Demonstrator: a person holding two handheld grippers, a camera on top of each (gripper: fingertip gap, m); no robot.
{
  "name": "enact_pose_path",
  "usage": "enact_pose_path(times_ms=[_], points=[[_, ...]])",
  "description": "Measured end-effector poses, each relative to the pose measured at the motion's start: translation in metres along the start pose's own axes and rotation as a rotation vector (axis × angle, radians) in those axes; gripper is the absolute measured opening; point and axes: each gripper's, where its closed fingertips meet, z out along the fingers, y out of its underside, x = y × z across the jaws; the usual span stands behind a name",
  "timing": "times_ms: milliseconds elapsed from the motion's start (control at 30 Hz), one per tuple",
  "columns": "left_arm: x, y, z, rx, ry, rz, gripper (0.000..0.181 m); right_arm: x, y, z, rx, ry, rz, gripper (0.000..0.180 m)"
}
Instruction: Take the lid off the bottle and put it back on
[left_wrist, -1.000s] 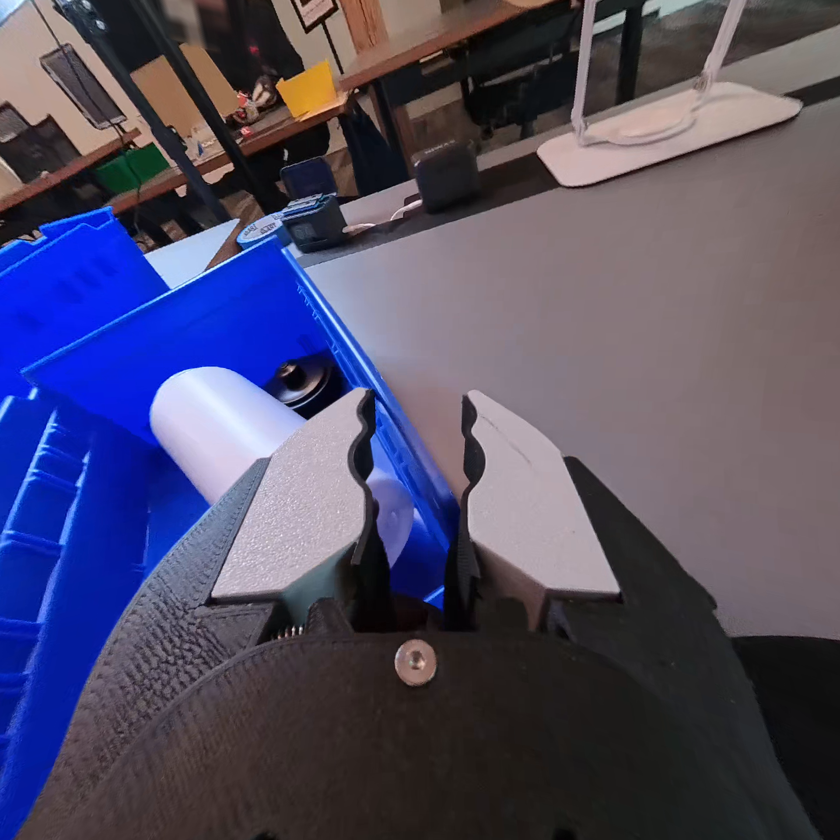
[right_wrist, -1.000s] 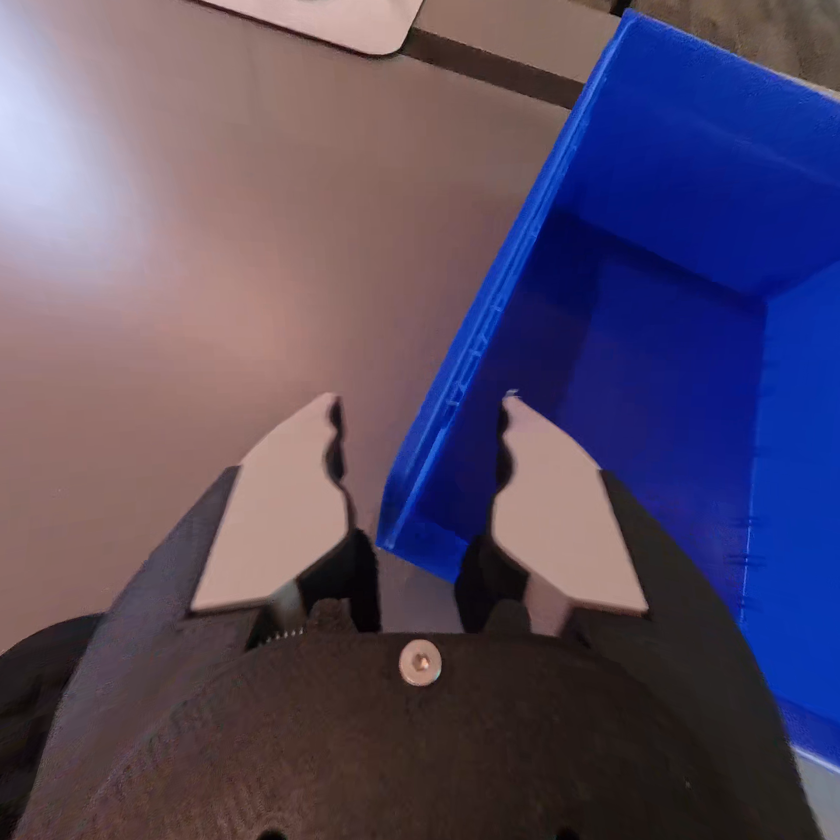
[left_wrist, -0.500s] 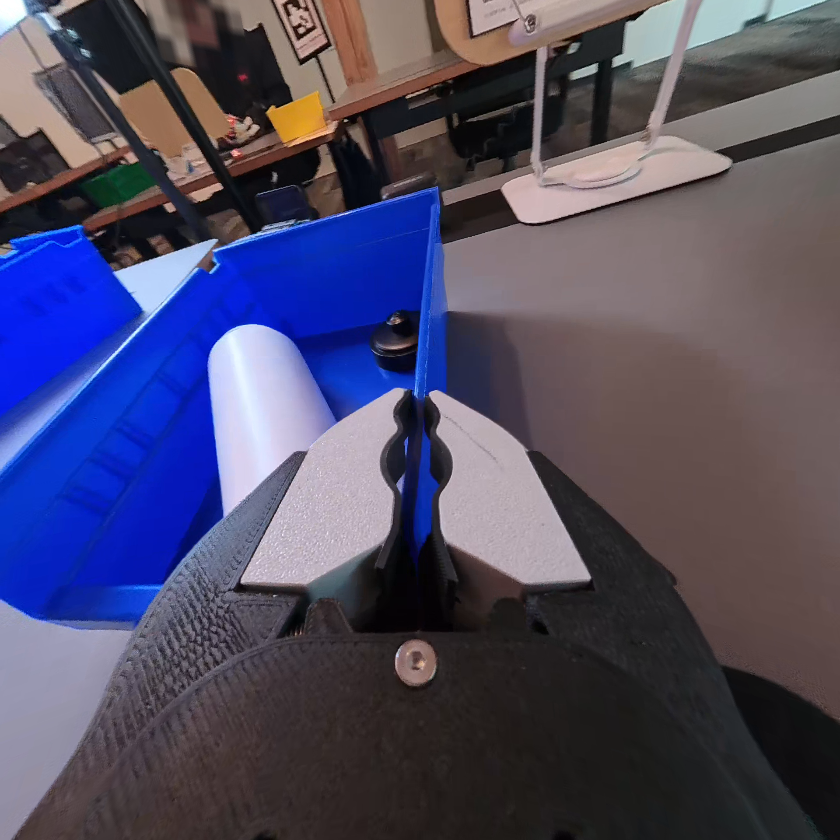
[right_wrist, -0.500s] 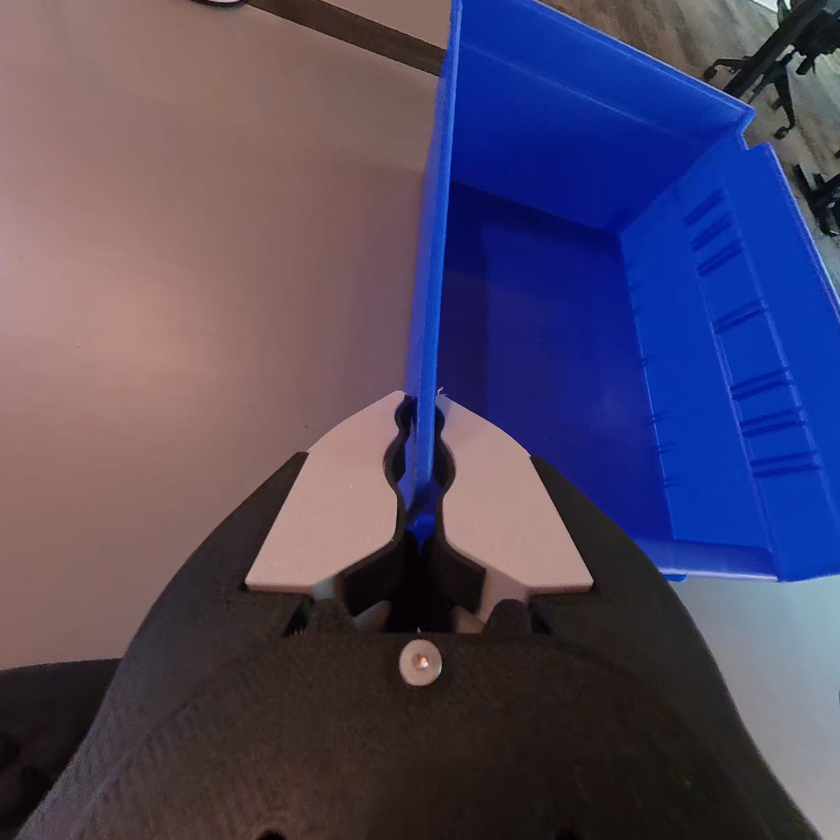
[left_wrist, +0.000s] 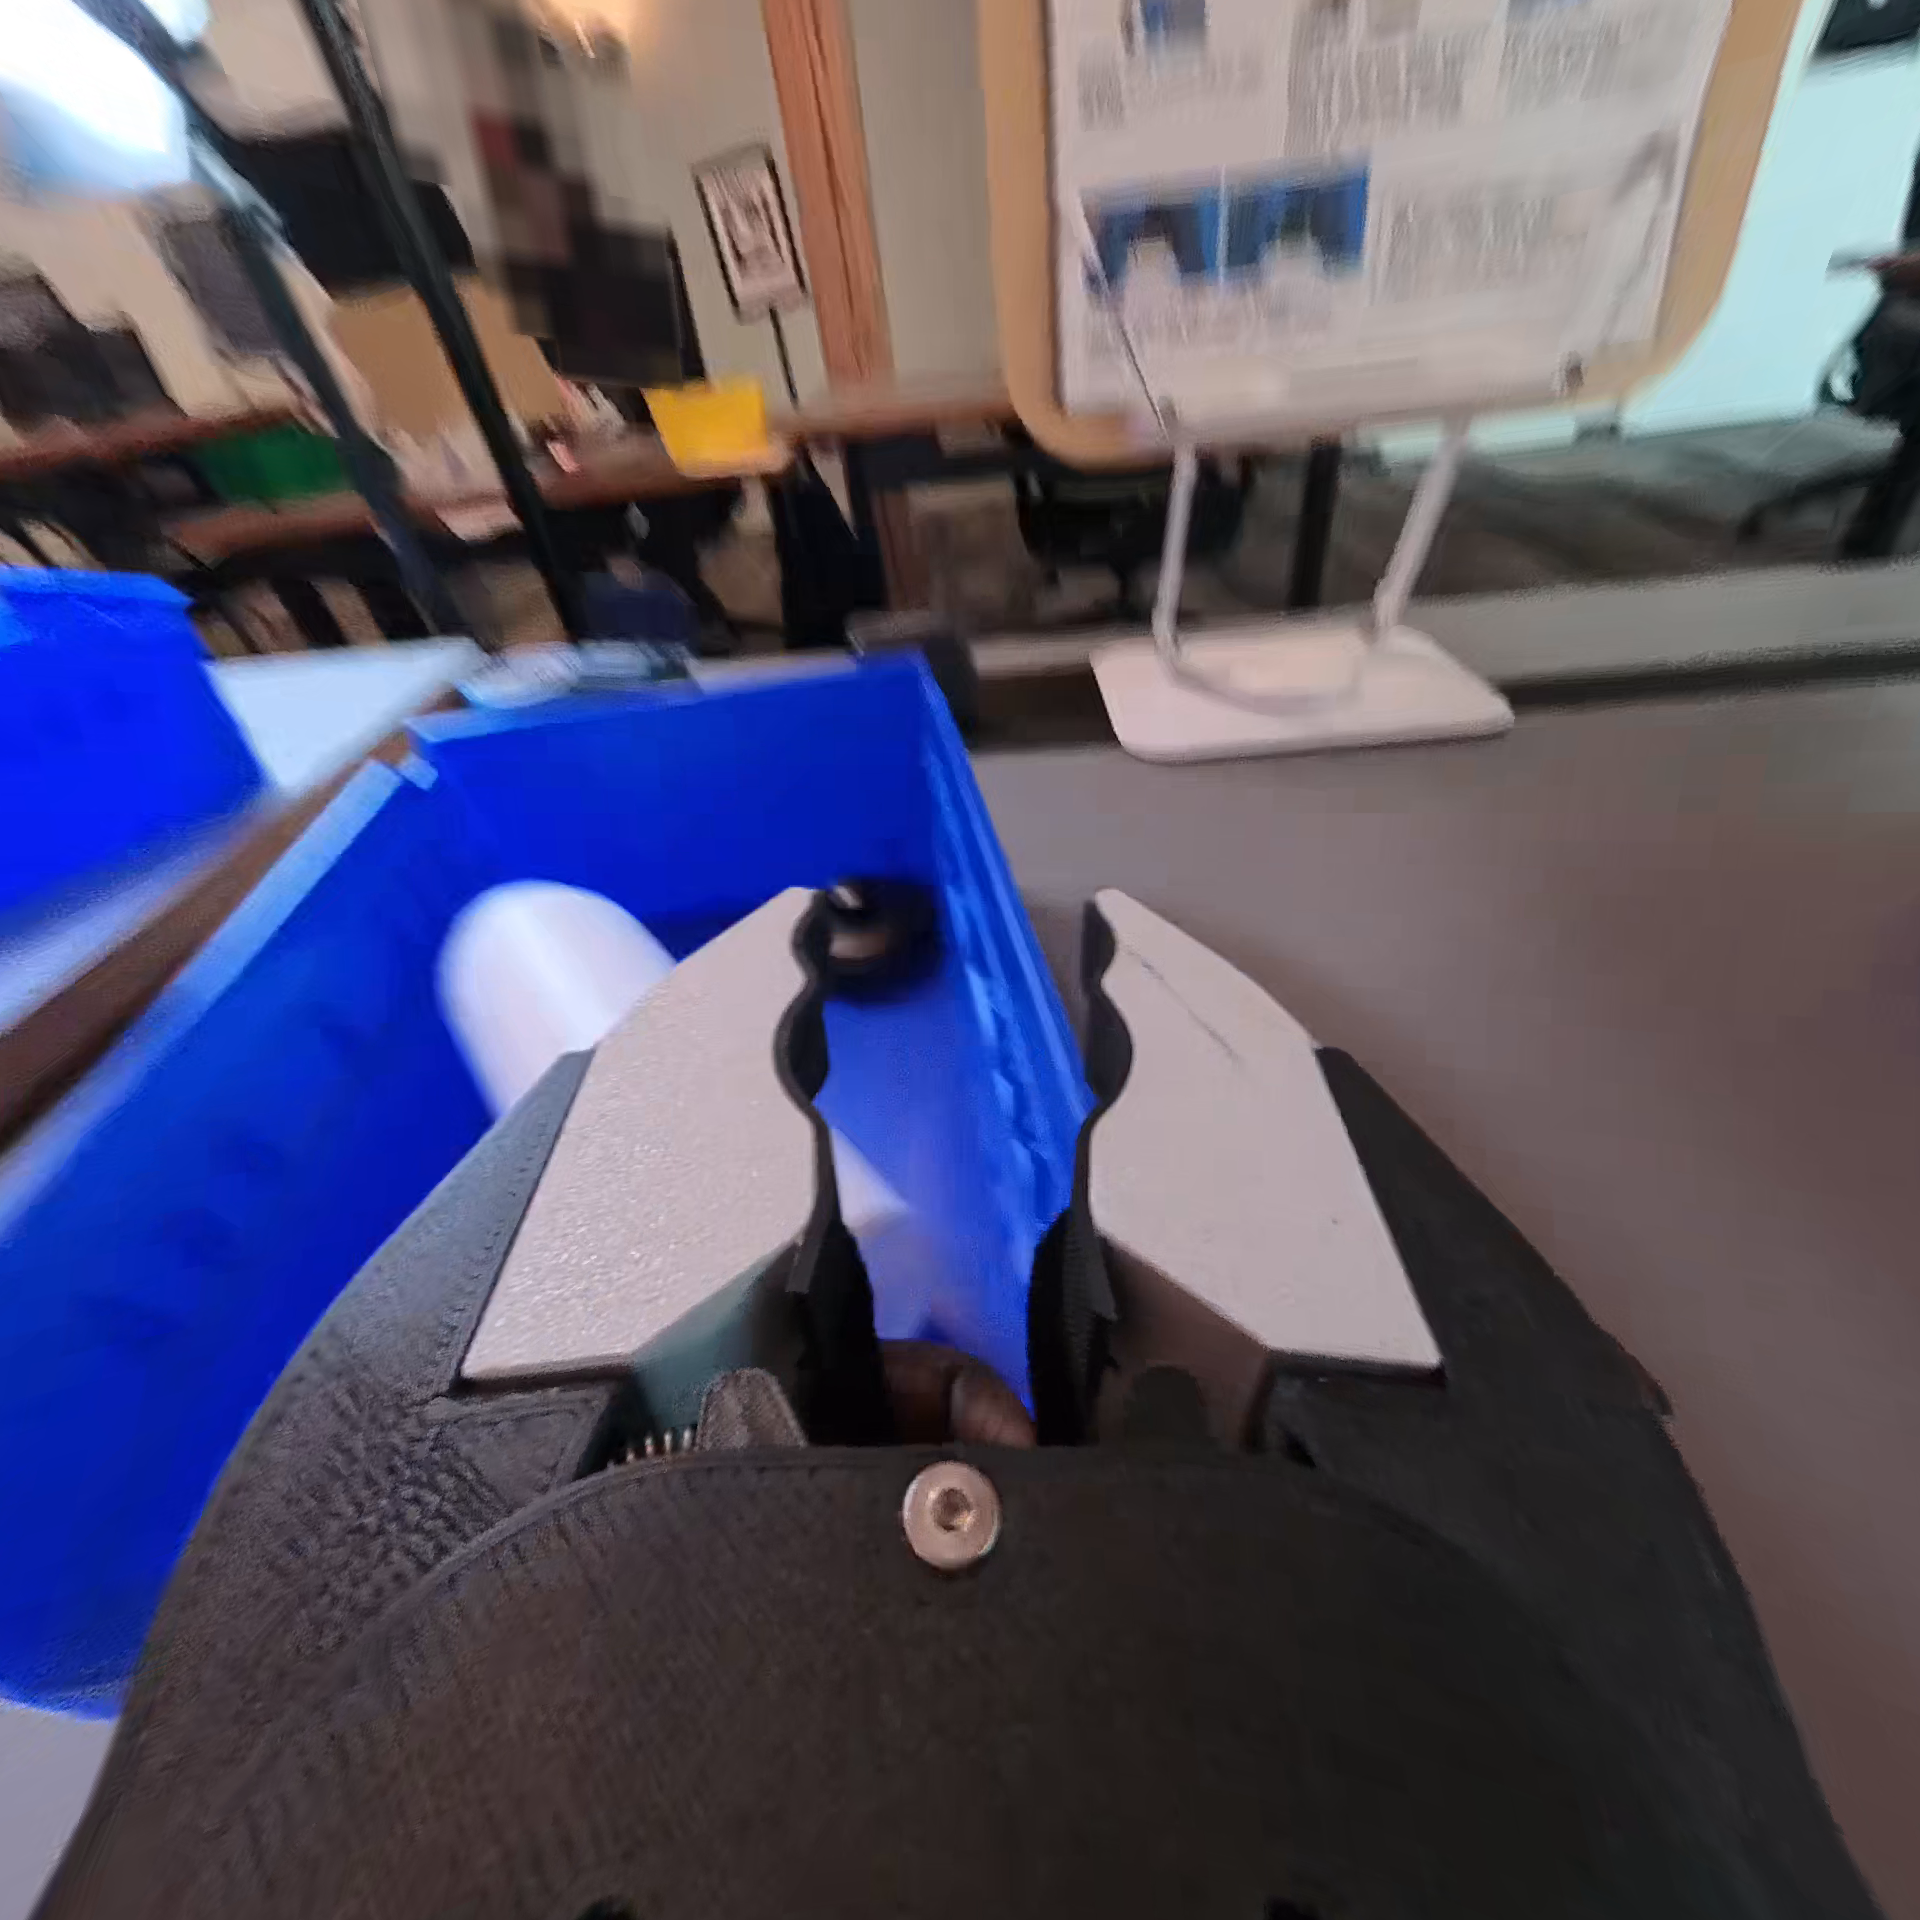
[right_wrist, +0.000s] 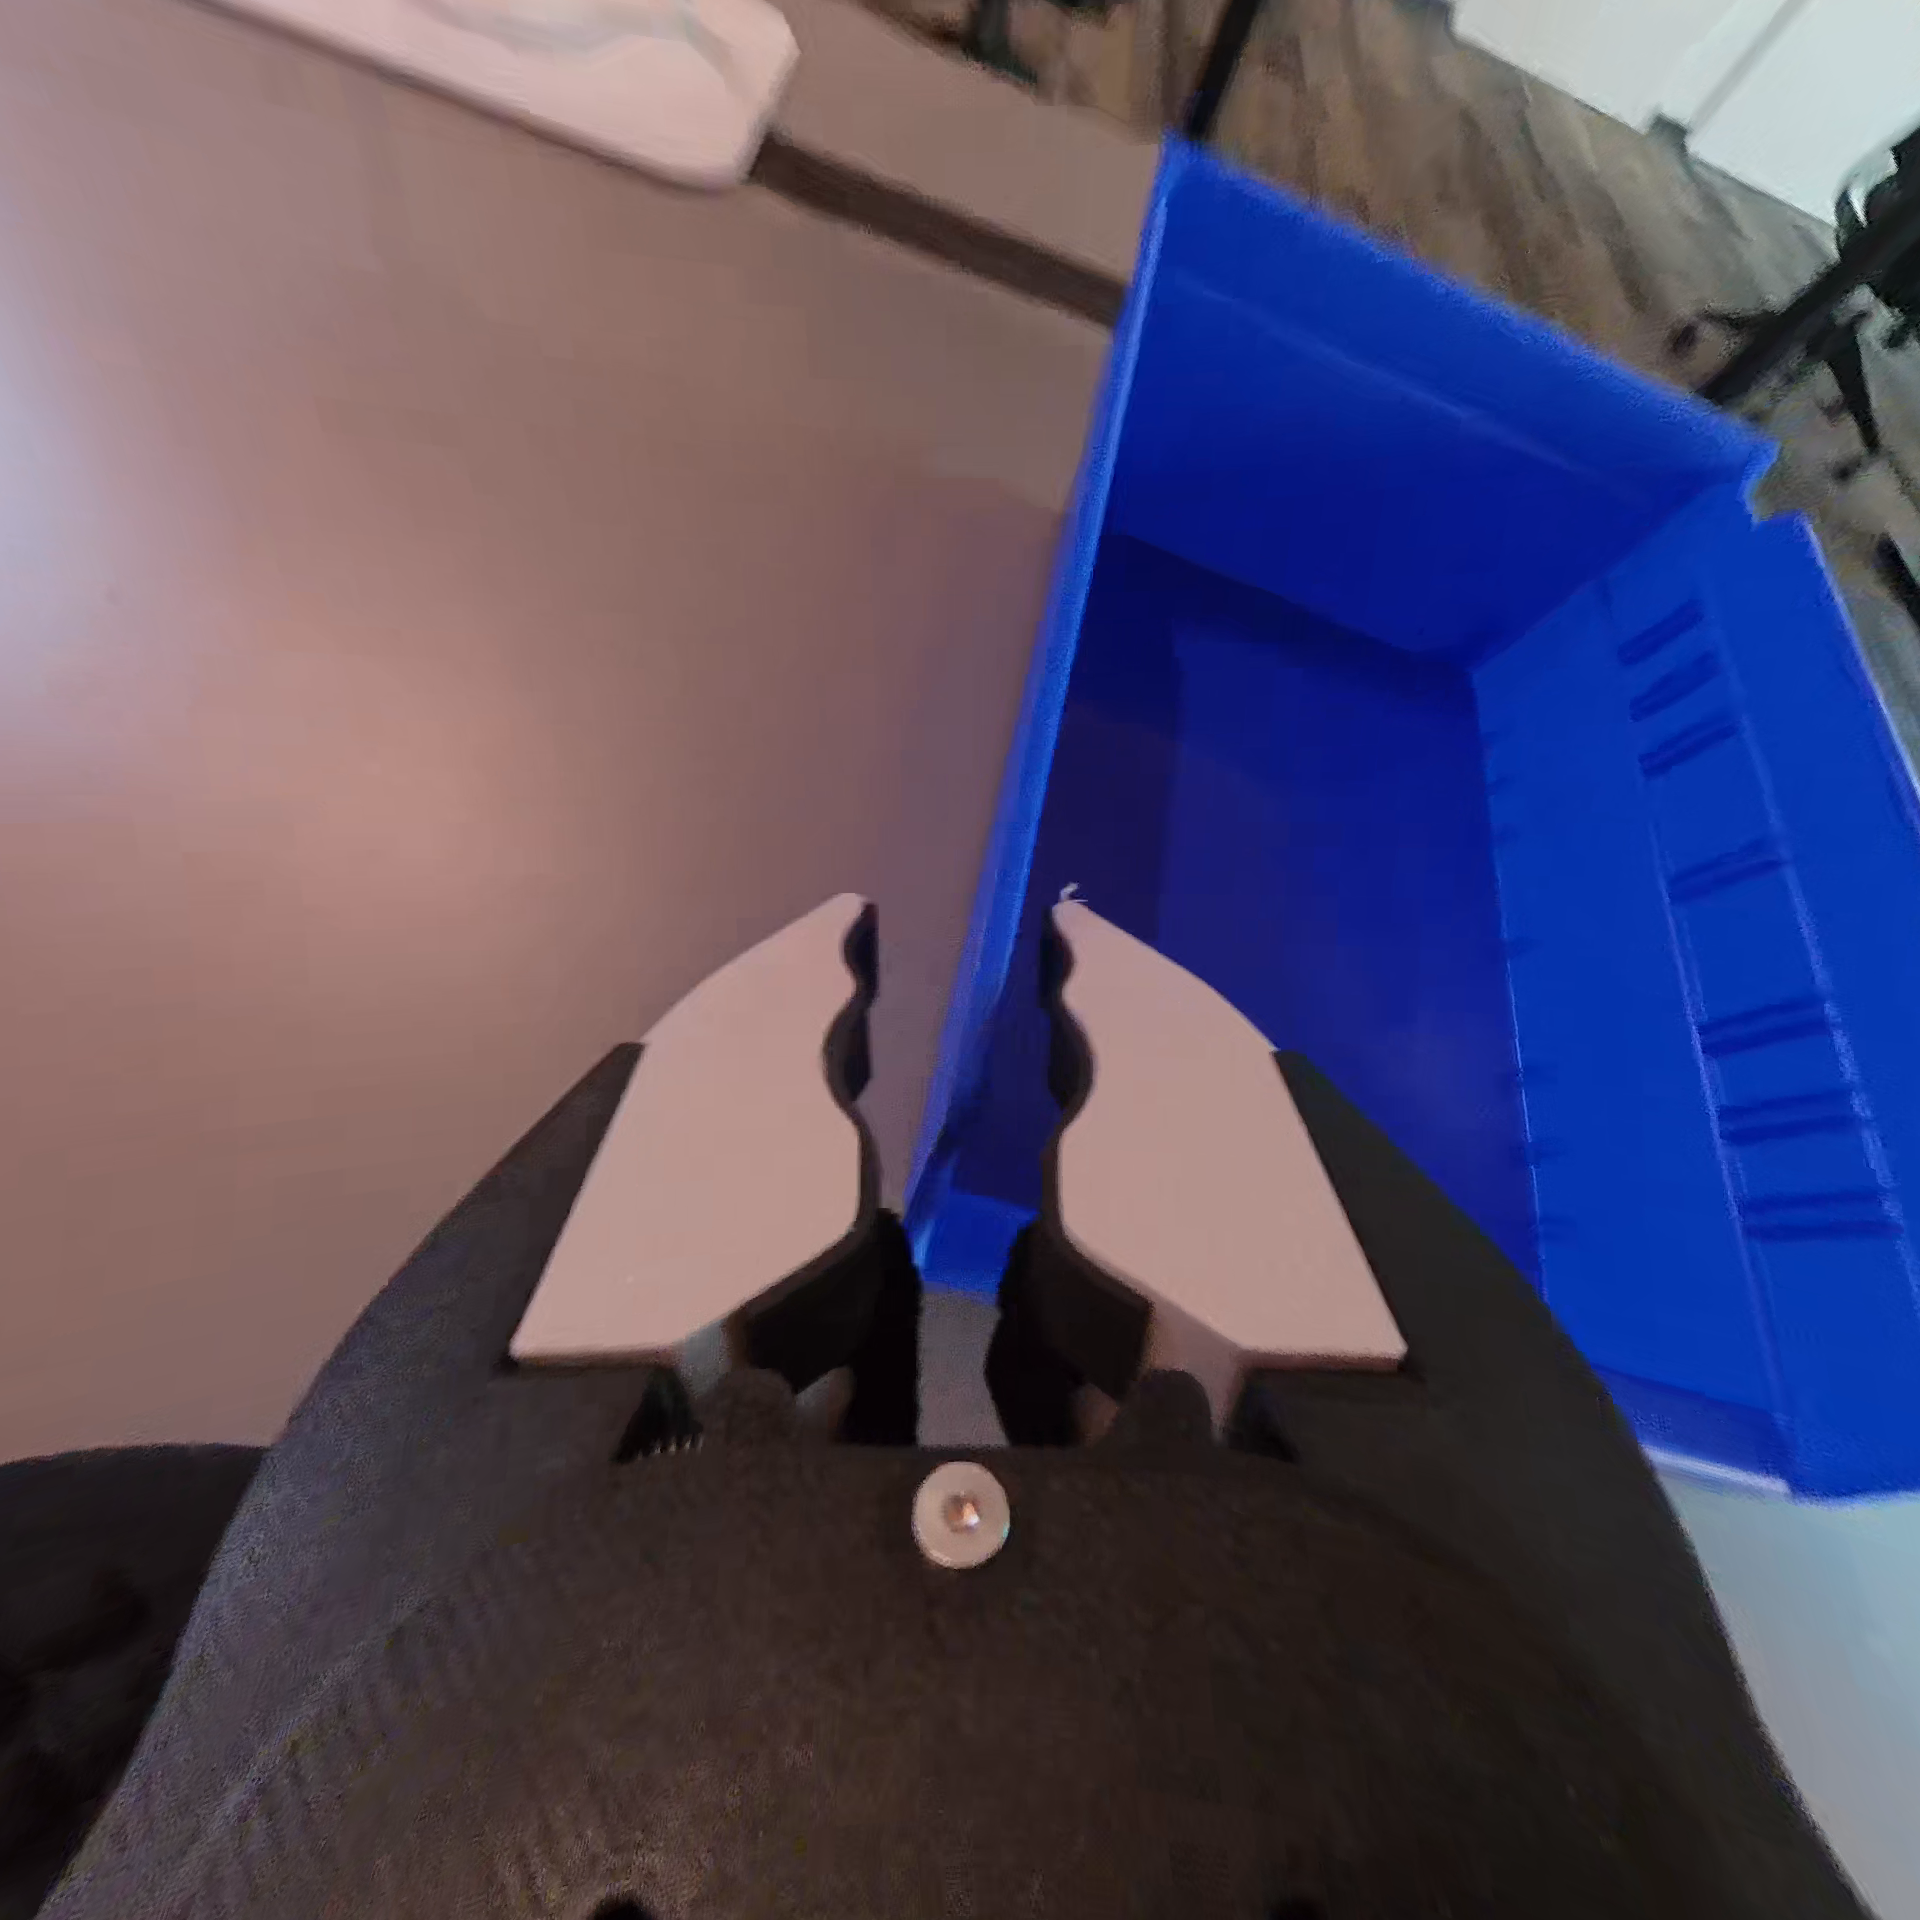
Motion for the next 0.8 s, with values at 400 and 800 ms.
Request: enact_pose_path(times_ms=[400, 800], points=[[-0.126, 0.070, 0.060, -0.759, 0.119, -0.035, 0.108, -0.023, -0.059, -0.043, 0.300, -0.094, -0.048, 0.082], [-0.098, 0.117, 0.080, -1.159, 0.260, 0.317, 0.099, -0.001, -0.061, -0.050, 0.338, -0.048, -0.023, 0.074]])
